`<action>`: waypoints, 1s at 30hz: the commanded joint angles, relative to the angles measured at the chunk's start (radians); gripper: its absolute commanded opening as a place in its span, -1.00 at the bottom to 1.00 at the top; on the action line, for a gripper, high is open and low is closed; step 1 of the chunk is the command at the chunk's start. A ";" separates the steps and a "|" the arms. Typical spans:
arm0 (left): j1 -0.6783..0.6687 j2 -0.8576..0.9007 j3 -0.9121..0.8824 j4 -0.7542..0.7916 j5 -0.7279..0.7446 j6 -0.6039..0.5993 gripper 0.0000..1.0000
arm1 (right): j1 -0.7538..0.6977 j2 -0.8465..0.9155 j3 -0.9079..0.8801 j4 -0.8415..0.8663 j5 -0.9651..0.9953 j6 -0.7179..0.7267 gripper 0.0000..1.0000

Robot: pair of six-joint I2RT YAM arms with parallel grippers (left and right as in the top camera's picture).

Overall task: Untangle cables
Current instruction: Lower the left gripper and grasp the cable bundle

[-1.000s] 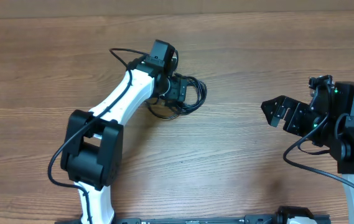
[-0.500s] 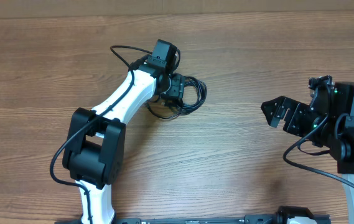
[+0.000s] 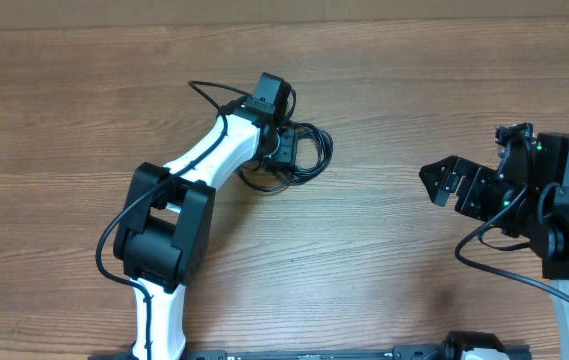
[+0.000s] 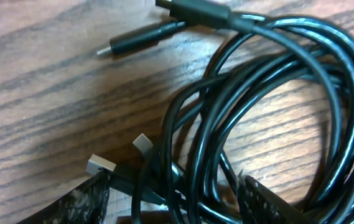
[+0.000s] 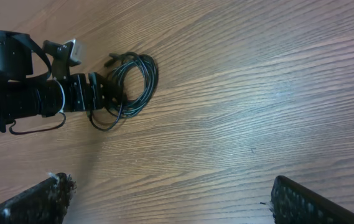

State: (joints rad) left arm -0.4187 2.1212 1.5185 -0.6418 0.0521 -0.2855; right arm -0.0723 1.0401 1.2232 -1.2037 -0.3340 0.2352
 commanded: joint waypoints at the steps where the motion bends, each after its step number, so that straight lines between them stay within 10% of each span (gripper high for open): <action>1: -0.006 0.008 0.022 0.010 0.012 -0.010 0.34 | -0.006 -0.001 0.029 0.003 -0.001 0.001 1.00; 17: -0.008 0.018 0.021 -0.019 0.070 -0.010 0.32 | -0.006 -0.001 0.029 0.003 -0.001 0.001 1.00; 30: -0.004 0.024 0.021 -0.074 0.072 -0.011 -0.37 | -0.006 -0.001 0.029 -0.003 0.000 0.000 1.00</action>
State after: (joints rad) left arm -0.4194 2.1304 1.5196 -0.7074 0.1238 -0.2962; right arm -0.0723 1.0401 1.2232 -1.2083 -0.3340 0.2356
